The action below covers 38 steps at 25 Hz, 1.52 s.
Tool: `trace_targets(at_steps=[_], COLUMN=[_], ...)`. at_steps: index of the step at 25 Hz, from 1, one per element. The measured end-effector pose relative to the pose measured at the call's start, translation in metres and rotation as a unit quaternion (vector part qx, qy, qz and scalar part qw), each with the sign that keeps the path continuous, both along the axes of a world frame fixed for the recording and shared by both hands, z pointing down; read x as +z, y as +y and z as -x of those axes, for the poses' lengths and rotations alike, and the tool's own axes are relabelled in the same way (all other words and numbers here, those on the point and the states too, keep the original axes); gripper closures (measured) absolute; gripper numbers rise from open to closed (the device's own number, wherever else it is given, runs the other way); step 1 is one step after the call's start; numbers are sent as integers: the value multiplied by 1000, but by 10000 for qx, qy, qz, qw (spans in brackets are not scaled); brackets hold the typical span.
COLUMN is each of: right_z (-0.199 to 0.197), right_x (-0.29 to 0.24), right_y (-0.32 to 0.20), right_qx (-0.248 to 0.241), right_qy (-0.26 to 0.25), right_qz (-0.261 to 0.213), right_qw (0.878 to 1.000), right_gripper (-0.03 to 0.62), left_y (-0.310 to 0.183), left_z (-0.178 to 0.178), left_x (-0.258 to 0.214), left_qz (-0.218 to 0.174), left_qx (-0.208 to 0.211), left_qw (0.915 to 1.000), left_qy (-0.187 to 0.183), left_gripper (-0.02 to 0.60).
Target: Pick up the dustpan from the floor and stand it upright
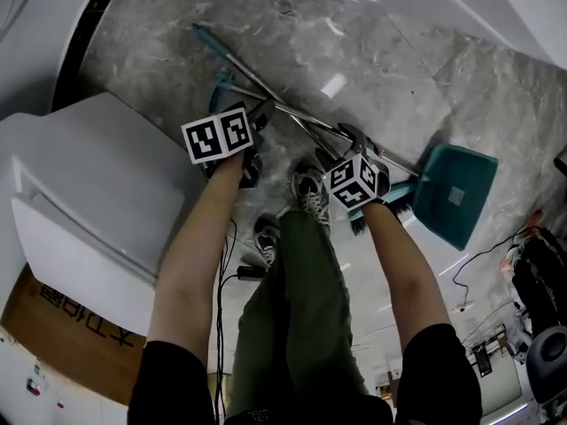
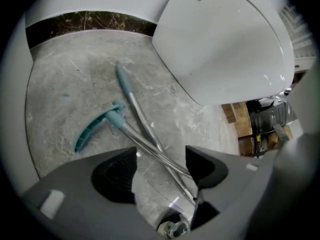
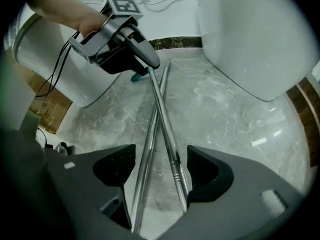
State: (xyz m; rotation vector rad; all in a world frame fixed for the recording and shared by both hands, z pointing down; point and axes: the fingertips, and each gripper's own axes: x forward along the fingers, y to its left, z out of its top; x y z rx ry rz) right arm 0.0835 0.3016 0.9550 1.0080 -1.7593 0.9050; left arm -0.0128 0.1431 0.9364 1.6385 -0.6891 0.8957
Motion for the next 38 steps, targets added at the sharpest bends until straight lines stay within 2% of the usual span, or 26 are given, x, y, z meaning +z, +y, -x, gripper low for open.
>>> trace_targets(at_steps=[5,12,21,24,25,27,30,34,38], right_z=[8,5,7,11,11,6,1,0,-3], right_x=[15,30,36,36,35,34,34,32,27], right_y=[2,1,2,3,3,2,-1,-3,-3], right_qx=[-300,-527,-533,-573,-565,-438,-262,-182,-143], right_qy=[10,332,410,317,295,241,100,112,136], right_qz=[126,265,385,421,396,349,414,399,277], right_qw=[9995,9977,9970,9970,9972,9981,9987,9990,9994], right_gripper=[299,299,301,343,378,488,491,494,496], left_y=[0,-4,-3,4,6,8,6,0,-2], left_z=[-10,-10,-7,3,6,7,-2,-11,-18], left_x=[18,35,50,55,56,56,52,51,47], left_qz=[165,317,535,666,684,636,479,529,506], left_qx=[-107,-295,-493,-664,-708,-660,-359,-561,-593], left_qw=[9998,9987,9962,9943,9938,9948,9978,9970,9970], left_qy=[-76,-281,-482,-511,-511,-445,-278,-100,21], left_gripper=[250,247,247,247,247,247,247,247,249])
